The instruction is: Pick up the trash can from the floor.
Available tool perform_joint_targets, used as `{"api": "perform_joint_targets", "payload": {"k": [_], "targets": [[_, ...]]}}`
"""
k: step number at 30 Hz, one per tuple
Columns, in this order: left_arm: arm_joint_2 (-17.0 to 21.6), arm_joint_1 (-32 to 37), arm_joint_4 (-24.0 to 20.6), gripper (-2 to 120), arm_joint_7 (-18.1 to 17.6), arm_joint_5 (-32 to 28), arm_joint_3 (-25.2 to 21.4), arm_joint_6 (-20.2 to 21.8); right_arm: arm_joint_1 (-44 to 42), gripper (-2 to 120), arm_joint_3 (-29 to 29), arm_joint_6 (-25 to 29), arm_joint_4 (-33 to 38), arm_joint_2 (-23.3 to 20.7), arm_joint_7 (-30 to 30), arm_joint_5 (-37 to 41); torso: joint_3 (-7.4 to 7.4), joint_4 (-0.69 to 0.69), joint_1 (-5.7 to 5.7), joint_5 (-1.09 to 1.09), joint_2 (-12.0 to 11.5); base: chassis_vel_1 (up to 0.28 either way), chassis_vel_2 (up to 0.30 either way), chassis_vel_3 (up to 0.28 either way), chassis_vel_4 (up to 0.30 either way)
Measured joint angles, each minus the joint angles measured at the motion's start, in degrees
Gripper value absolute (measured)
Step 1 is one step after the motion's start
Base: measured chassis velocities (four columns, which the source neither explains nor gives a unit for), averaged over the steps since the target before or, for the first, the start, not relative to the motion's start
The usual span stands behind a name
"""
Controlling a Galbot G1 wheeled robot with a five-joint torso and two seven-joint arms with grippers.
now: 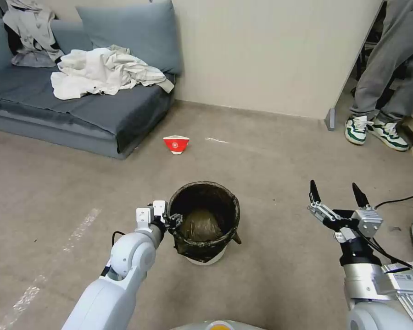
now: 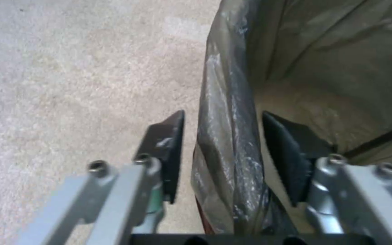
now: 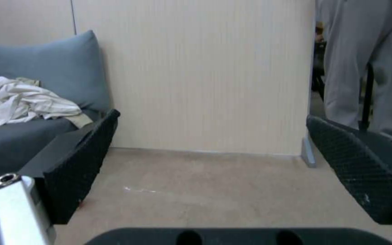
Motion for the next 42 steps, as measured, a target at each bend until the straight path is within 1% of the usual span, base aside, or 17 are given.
{"api": "perform_joint_targets", "payload": {"k": [1,4,6,7,8,9,11,18,25,29,32,35,42], "targets": [[0.0,0.0,0.0,39,0.0,0.0,0.0,0.0,0.0,100,0.0,0.0,0.0,0.0,0.0,0.0,0.00,0.00,0.00,0.00,0.0,0.000,0.000,0.000,0.000],[0.0,0.1,0.2,26,-0.1,0.1,0.0,0.0,0.1,100,0.0,0.0,-0.1,-0.1,0.0,0.0,0.00,0.00,0.00,0.00,0.0,0.000,0.000,0.000,0.000],[0.0,0.1,0.3,26,-0.1,0.1,0.0,0.0,0.1,100,0.0,0.0,-0.2,-0.1,0.0,0.0,0.00,0.00,0.00,0.00,0.0,0.000,0.000,0.000,0.000],[0.0,0.1,0.6,15,-0.3,0.1,-0.1,0.0,0.1,100,0.0,0.0,-0.3,-0.1,0.0,0.0,0.00,0.00,0.00,0.01,0.0,0.000,0.000,0.000,0.000],[0.0,0.1,0.8,9,-0.3,0.1,-0.1,0.0,0.1,100,0.0,0.0,-0.3,-0.1,0.0,0.0,0.00,0.00,0.00,0.00,0.0,0.000,0.000,0.000,0.000],[0.0,0.1,0.8,9,-0.3,0.1,-0.1,0.0,0.1,100,0.0,0.0,-0.3,-0.1,0.0,0.0,0.00,0.00,0.00,0.00,0.0,0.000,0.000,0.000,0.000],[-0.1,0.2,0.9,3,-0.3,0.1,-0.2,0.0,0.0,100,-0.1,0.0,-0.4,-0.1,0.0,0.0,0.00,-0.01,0.00,0.00,0.0,0.000,0.000,0.000,0.000],[-0.1,0.5,0.9,3,-0.4,0.1,-0.4,0.0,0.0,100,-0.1,0.1,-0.4,-0.1,0.0,0.0,0.00,0.00,0.00,0.00,0.0,0.000,0.000,0.000,0.000],[-0.4,0.9,0.0,3,-0.6,-0.1,-1.2,0.0,-0.1,100,-0.1,0.2,-0.4,-0.2,0.0,0.0,0.00,0.00,0.00,0.00,0.0,0.000,0.000,0.000,0.000],[-0.4,0.9,-1.5,2,-1.2,-1.8,-2.0,0.0,-0.2,100,0.0,0.2,-0.3,-0.3,0.1,0.0,0.00,0.01,0.00,0.00,0.0,0.000,0.000,0.000,0.000],[-0.3,1.1,-3.4,1,-2.2,-4.0,-2.8,0.0,-0.2,100,0.0,0.2,-0.3,-0.3,0.2,0.0,0.00,0.01,0.00,0.01,0.0,0.000,0.000,0.000,0.000],[-0.3,1.2,-4.5,1,-2.4,-5.0,-3.2,0.0,-0.2,100,0.0,0.2,-0.3,-0.3,0.2,0.0,0.00,0.00,0.00,0.00,0.0,0.000,0.000,0.000,0.000],[-0.4,1.9,-7.4,1,-3.1,-7.5,-4.2,0.0,-0.2,100,0.0,0.2,-0.2,-0.3,0.3,0.0,0.00,0.00,0.00,0.00,0.0,0.000,0.000,0.000,0.000]]}}
